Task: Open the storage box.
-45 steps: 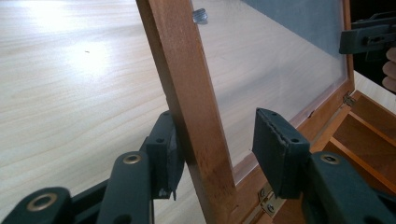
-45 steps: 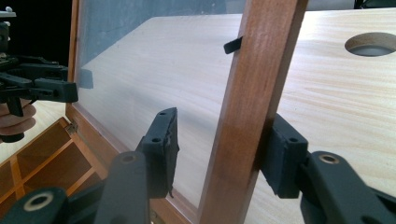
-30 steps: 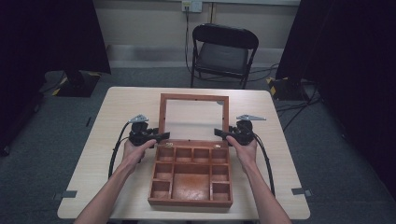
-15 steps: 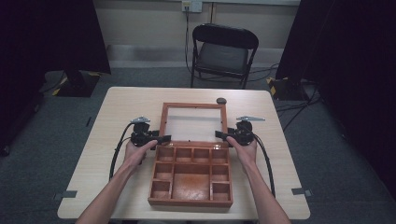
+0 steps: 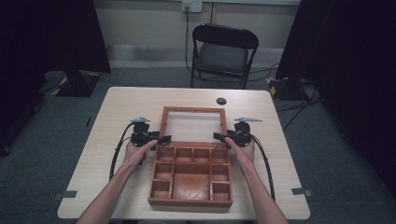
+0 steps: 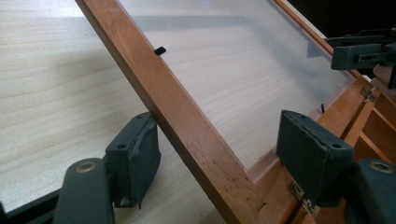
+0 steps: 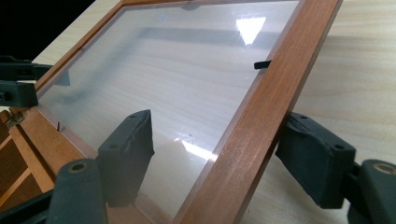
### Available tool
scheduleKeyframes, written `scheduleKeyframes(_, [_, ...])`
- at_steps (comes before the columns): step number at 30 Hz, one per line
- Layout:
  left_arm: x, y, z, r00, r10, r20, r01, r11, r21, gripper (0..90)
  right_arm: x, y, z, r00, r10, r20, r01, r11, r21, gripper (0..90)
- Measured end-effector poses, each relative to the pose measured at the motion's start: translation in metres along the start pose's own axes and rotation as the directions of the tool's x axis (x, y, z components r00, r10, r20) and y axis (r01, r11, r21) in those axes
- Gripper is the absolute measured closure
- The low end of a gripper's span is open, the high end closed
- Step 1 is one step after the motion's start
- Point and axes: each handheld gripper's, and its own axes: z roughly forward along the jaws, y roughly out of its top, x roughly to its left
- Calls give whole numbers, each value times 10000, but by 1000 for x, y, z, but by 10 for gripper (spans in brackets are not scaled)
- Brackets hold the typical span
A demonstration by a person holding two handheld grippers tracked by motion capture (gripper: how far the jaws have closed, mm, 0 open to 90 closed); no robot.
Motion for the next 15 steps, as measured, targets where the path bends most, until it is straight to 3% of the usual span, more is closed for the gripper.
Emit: scheduleKeyframes(15, [5,-3,2,9976,-687,130,684,9975,199,272,-5,-2,1,9984,523,-215,-511,9972,538,245])
